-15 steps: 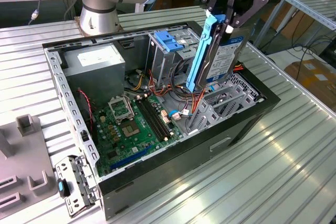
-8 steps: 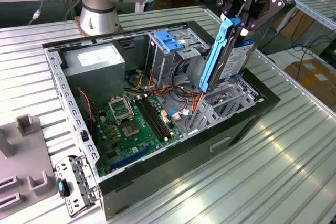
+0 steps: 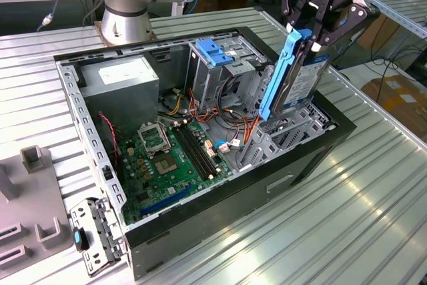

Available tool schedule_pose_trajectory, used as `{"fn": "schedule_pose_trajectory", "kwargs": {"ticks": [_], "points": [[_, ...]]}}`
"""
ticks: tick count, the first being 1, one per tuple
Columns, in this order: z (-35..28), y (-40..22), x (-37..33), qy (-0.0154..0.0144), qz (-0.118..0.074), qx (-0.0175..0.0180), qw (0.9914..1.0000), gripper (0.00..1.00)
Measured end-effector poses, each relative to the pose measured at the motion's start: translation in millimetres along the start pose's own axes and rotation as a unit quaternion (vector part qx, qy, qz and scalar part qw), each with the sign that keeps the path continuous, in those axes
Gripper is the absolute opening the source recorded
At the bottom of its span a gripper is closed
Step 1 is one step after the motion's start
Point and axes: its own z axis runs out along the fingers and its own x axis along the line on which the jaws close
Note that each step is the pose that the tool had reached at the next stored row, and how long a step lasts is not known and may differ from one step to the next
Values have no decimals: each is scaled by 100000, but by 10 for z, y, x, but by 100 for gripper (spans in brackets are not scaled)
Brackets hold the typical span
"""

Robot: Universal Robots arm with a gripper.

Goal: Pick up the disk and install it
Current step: 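Insert the disk into the insertion slot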

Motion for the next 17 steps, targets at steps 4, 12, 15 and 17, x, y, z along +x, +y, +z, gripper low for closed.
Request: {"fn": "schedule_pose_trajectory", "kwargs": {"ticks": [4,12,15,17], "points": [[43,-38,13,0,111,-8,100000,37],[144,-53,82,12,113,-10,100000,37],[152,-55,86,22,114,-10,100000,37],[154,-55,87,12,111,-8,100000,37]]}}
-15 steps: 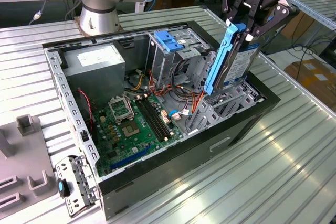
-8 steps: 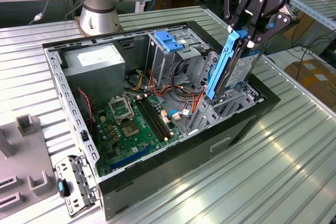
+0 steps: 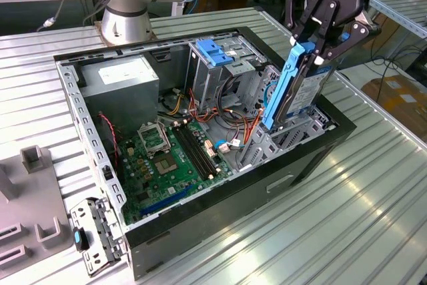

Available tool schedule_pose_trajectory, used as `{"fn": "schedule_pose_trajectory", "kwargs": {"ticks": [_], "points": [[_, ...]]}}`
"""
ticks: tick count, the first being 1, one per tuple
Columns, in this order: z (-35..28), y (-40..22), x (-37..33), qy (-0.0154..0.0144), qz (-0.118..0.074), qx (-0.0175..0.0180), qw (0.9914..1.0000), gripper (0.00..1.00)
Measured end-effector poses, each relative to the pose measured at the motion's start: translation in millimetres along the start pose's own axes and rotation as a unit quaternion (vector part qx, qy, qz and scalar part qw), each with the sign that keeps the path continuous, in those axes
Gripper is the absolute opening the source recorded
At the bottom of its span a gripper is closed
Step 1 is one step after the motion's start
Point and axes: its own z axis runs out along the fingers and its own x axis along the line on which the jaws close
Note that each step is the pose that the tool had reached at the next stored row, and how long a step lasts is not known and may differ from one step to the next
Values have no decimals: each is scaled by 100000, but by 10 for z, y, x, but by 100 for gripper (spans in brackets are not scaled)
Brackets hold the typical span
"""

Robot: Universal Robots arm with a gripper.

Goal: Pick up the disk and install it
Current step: 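Insert the disk into the insertion slot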

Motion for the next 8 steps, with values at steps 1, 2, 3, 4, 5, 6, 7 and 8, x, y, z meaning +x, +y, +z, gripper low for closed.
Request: {"fn": "schedule_pose_trajectory", "kwargs": {"ticks": [1,2,3,4,5,6,7,8], "points": [[1,0,1,-8,3,-2,100000,37],[1,0,1,-5,14,-2,100000,37],[1,0,1,2,31,-1,100000,37],[2,0,1,1,46,-4,100000,37],[4,0,1,-3,57,-6,100000,37],[7,0,0,-7,61,-5,100000,37],[12,0,0,-14,64,-5,100000,37],[22,0,-2,-14,62,-4,100000,37]]}}
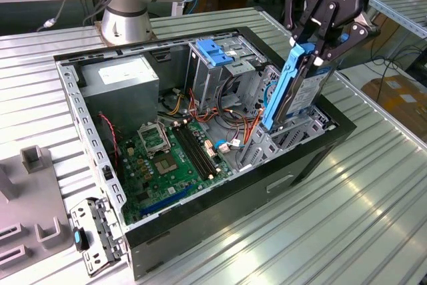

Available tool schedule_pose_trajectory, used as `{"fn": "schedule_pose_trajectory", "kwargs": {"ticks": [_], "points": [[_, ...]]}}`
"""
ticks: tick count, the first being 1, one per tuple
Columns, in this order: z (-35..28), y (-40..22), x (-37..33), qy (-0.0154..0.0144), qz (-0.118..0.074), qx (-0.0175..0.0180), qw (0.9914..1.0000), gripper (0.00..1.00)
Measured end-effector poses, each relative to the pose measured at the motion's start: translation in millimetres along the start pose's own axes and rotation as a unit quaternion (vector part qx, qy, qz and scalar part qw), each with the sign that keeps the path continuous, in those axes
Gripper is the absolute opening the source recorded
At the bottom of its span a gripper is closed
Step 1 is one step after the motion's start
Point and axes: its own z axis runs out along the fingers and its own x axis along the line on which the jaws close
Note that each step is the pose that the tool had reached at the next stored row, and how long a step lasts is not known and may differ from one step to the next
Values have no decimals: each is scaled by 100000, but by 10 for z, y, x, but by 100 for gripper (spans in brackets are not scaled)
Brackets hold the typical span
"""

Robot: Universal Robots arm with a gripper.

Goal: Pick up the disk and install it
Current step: 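Insert the disk into the insertion slot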

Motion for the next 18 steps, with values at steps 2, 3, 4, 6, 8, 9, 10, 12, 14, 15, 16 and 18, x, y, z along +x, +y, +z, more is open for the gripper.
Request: {"fn": "schedule_pose_trajectory", "kwargs": {"ticks": [2,3,4,6,8,9,10,12,14,15,16,18], "points": [[12,0,-4,3,-4,-2,100000,37],[16,0,-9,13,-5,-3,100000,37],[20,0,-16,14,-3,-2,100000,37],[32,1,-26,-12,-1,1,100000,37],[39,1,-27,-22,-3,-11,100000,37],[51,2,-28,-15,0,-14,100000,37],[60,2,-29,-13,-1,-15,100000,37],[76,2,-30,-14,0,-13,100000,37],[95,2,-28,-19,6,-12,100000,37],[107,2,-27,-22,5,-10,100000,37],[112,2,-27,-17,-2,-11,100000,37],[123,2,-26,-16,-1,-12,100000,37]]}}
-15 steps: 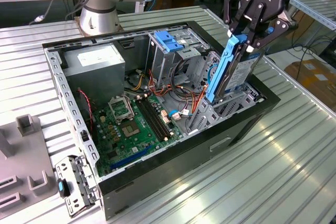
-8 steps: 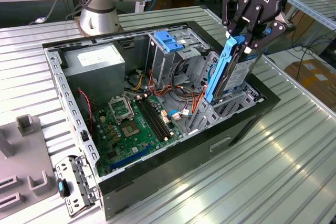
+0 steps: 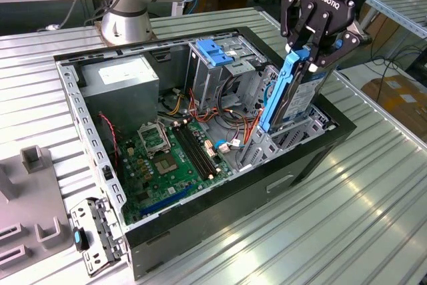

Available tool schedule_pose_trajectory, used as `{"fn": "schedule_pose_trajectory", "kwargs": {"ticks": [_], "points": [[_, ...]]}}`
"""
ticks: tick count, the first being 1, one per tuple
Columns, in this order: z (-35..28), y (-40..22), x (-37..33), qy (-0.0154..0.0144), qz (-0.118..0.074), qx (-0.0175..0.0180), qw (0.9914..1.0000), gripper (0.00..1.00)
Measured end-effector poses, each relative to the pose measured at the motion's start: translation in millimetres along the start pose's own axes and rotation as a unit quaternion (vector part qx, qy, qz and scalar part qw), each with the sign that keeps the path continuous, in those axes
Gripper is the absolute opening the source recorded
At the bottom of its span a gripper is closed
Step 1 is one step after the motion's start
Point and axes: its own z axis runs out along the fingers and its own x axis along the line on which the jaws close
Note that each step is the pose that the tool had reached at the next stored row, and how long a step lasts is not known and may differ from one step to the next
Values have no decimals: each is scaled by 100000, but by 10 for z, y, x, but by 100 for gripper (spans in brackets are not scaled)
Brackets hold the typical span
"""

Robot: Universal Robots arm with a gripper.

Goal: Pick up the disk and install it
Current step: 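Insert the disk into the insertion slot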

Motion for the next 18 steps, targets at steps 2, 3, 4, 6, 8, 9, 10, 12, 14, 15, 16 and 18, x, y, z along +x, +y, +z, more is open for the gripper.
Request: {"fn": "schedule_pose_trajectory", "kwargs": {"ticks": [2,3,4,6,8,9,10,12,14,15,16,18], "points": [[15,0,1,-3,3,-3,100000,37],[24,0,2,12,1,-18,100000,37],[61,1,5,18,8,-40,100000,37],[84,0,5,-2,2,-36,100000,37],[85,0,5,-6,1,-34,100000,45],[87,0,5,5,-2,-34,100000,45],[97,0,4,-7,-2,-32,100000,45],[110,0,3,-1,-3,-34,100000,45],[130,0,2,-10,1,-32,100000,45],[133,0,2,2,2,-35,100000,45],[135,0,2,8,2,-34,100000,45],[140,-2,2,1,0,-33,100000,43]]}}
